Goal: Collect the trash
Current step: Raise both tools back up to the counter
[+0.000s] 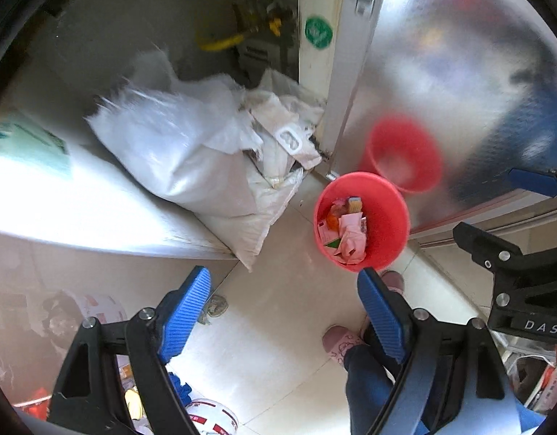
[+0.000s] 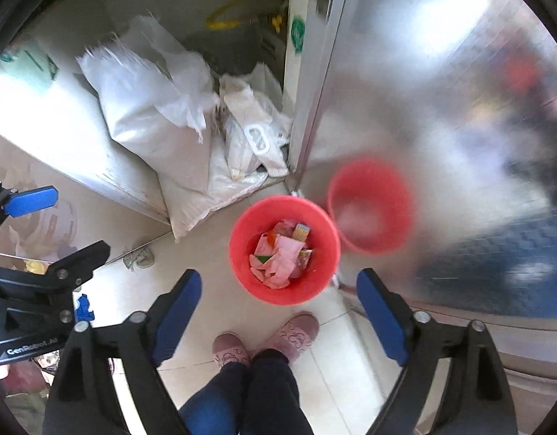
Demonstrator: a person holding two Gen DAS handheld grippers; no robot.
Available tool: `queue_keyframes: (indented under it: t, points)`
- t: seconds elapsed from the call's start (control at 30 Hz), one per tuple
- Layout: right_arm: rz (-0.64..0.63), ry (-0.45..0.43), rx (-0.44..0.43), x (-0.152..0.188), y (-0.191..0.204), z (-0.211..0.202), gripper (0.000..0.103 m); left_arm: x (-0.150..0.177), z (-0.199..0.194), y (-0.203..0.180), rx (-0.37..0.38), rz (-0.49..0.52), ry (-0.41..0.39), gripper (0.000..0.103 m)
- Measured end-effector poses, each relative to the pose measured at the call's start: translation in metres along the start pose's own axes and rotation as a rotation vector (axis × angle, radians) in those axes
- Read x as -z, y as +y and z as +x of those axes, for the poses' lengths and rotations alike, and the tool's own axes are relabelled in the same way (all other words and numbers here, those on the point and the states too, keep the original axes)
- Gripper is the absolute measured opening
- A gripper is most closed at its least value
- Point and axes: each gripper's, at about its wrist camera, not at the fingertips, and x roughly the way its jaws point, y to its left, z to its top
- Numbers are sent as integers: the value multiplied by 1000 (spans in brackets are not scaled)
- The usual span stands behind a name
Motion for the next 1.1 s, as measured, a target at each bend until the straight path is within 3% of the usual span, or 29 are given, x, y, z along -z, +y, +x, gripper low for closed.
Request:
queue_keyframes:
  t: [0.33,0.6,0.83,1.1]
  points:
    - [6,-113,30,3,-3,-123,99,1,-125,0,44,-61,-91,82]
    - [34,-232,81,-6,-18,-201,99,-22,-209,-5,41,-67,-206,82]
    - [57,-307,99,-28,-33,-245,100,-58,-258,-1,43,-83,-296,82]
    - [87,-379,117,-70,-56,-276,100,-116,-286,-4,27,-60,-356,82]
